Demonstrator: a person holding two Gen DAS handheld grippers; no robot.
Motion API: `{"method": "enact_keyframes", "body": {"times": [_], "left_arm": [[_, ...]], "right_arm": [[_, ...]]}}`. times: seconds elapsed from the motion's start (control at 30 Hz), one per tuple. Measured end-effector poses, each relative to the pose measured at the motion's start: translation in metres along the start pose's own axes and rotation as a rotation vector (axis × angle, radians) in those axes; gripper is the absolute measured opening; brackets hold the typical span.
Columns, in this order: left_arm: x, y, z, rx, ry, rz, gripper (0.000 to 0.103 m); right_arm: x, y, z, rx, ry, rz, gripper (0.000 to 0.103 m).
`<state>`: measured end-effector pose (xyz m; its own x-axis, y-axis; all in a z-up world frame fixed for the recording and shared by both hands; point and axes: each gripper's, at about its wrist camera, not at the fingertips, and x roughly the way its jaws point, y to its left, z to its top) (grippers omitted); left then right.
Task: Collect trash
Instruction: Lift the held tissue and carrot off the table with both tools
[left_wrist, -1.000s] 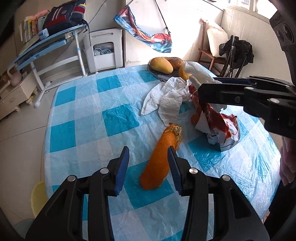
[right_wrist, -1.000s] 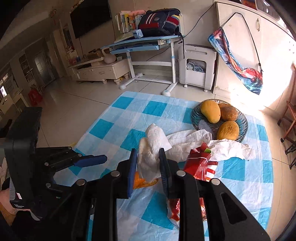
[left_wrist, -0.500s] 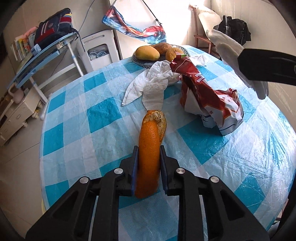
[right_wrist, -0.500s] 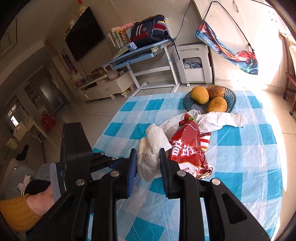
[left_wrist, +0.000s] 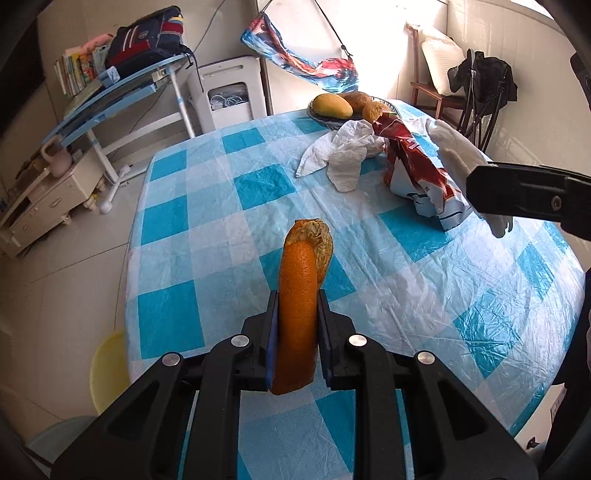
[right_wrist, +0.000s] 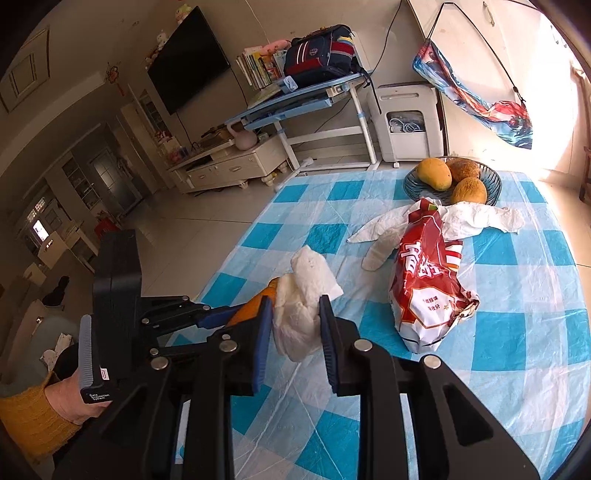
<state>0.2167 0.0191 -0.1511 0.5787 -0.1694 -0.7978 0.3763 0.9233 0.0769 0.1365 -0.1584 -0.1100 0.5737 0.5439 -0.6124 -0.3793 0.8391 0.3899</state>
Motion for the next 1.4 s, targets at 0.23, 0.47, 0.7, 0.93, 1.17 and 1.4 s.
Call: {"method": "enact_keyframes", "body": {"times": [0.23,0.47,0.7,0.93,1.17,1.4], "left_arm": [[-0.011,0.009,-0.015,-0.039,-0.001,0.024,0.019],[-0.008,0.006,-0.017,-0.021,0.001,0.048,0.032],[0.003,0.004,-0.018,-0.027,0.007,0.056,0.037],[-0.011,0.020,-0.024,-0.101,-0.023,0.023,0.018],[-0.018,0.031,-0.027,-0.152,-0.039,0.001,0.018],[-0.017,0.025,-0.027,-0.128,-0.033,0.010,0.018]], "right_arm": [[0.005,0.010,-0.016,0.005,0.030,-0.004,0.027],[0.006,0.016,-0.025,0.011,0.044,-0.013,0.027],[0.013,0.020,-0.030,0.014,0.067,-0.043,0.028],[0.019,0.017,-0.038,0.018,0.095,-0.104,0.028],[0.025,0.014,-0.045,0.021,0.122,-0.145,0.028],[0.031,0.010,-0.050,0.017,0.145,-0.175,0.028]]}}
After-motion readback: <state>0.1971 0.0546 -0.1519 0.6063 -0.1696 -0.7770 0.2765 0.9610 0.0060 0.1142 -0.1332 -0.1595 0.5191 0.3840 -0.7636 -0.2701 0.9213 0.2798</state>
